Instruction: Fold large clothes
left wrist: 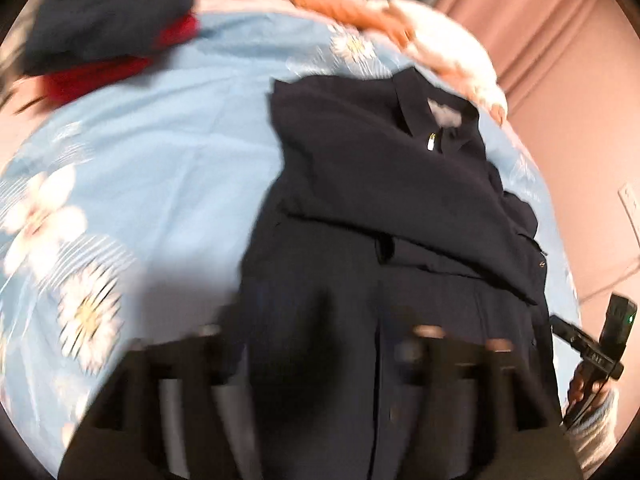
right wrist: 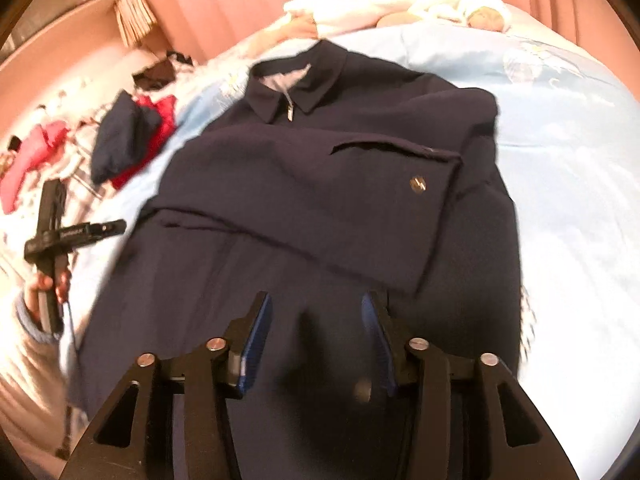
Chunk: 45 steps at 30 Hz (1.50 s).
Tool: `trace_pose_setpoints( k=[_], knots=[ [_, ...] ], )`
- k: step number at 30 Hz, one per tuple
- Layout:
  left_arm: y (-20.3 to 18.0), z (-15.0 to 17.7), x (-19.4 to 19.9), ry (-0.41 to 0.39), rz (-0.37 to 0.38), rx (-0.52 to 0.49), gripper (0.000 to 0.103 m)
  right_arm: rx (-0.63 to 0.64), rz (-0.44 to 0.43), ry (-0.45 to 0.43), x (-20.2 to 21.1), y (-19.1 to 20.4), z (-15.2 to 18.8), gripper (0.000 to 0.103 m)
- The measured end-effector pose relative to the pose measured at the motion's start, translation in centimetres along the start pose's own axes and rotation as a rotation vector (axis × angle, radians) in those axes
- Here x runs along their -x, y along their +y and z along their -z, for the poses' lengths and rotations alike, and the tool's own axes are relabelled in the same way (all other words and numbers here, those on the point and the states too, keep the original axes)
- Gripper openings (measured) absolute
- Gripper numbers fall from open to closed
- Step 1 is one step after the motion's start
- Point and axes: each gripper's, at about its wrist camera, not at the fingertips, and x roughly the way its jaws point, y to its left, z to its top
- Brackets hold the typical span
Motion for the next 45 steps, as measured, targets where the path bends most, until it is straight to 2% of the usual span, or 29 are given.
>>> trace_pose_setpoints(
  k=[2, 6, 10, 15, 18, 22, 25, 26, 28, 32, 34, 35, 37, 39, 40, 41, 43, 45],
  knots=[
    [0.1, 1.8, 1.8, -0.010, 0.006, 0.013, 0.071, -0.020, -0.002, -0.009, 1.3, -0.1, 1.2, 0.054],
    [1.1, 6.5, 4.5, 0.025, 0.041, 0.086, 0.071, -0.068, 0.004, -0.011, 3.7, -0.8, 4.2, 0.054],
    [1.7, 11.2, 5.6, 0.084, 0.058, 0.123, 0.071, -0.129, 0.008, -0.027, 5.6, -2.3, 6.6, 0.055],
    [1.2, 15.4, 5.3, 0.133, 0.124, 0.149, 0.071, -0.224, 0.033, -0.035, 7.2, -5.1, 8.8, 0.055],
    [0.9, 16.6, 5.5, 0.128, 0.168, 0.167, 0.071, -0.277, 0.031, -0.047, 8.1, -6.6, 10.0, 0.055],
    [0.5, 17.5, 5.6, 0.123, 0.221, 0.193, 0.072, -0.341, -0.014, -0.023, 8.0, -7.9, 11.5, 0.055],
    [0.3, 17.4, 5.4, 0.123, 0.258, 0.204, 0.073, -0.344, -0.100, 0.029, 7.2, -7.5, 12.5, 0.055],
    [0.1, 17.4, 5.1, 0.130, 0.268, 0.204, 0.077, -0.342, -0.124, 0.039, 6.9, -7.2, 12.7, 0.057],
    [0.2, 17.2, 4.8, 0.143, 0.284, 0.200, 0.079, -0.330, -0.153, 0.046, 6.3, -6.7, 12.7, 0.062],
    [-0.5, 16.3, 3.6, 0.163, 0.350, 0.214, 0.079, -0.333, -0.192, 0.047, 5.4, -6.4, 11.9, 0.062],
    [-0.5, 16.3, 3.5, 0.161, 0.351, 0.228, 0.079, -0.338, -0.208, 0.047, 4.9, -6.4, 11.4, 0.062],
    [-0.6, 16.2, 3.4, 0.162, 0.355, 0.233, 0.077, -0.344, -0.217, 0.047, 4.7, -6.5, 11.3, 0.062],
    [-0.9, 16.4, 3.7, 0.166, 0.350, 0.211, 0.065, -0.356, -0.229, 0.046, 4.7, -6.4, 11.4, 0.061],
    [-0.8, 16.8, 4.1, 0.174, 0.330, 0.192, 0.047, -0.344, -0.246, 0.046, 5.1, -6.2, 11.9, 0.055],
    [-0.7, 17.0, 4.1, 0.184, 0.315, 0.194, 0.041, -0.335, -0.243, 0.053, 5.2, -6.2, 12.1, 0.049],
    [-0.2, 17.2, 4.0, 0.196, 0.306, 0.214, 0.030, -0.326, -0.244, 0.061, 5.3, -6.2, 12.5, 0.045],
    [1.4, 17.7, 3.8, 0.199, 0.347, 0.294, 0.025, -0.321, -0.241, 0.068, 5.5, -6.3, 13.1, 0.036],
    [2.2, 17.9, 3.3, 0.216, 0.349, 0.341, 0.018, -0.341, -0.240, 0.066, 5.6, -6.8, 13.4, 0.028]
  ],
)
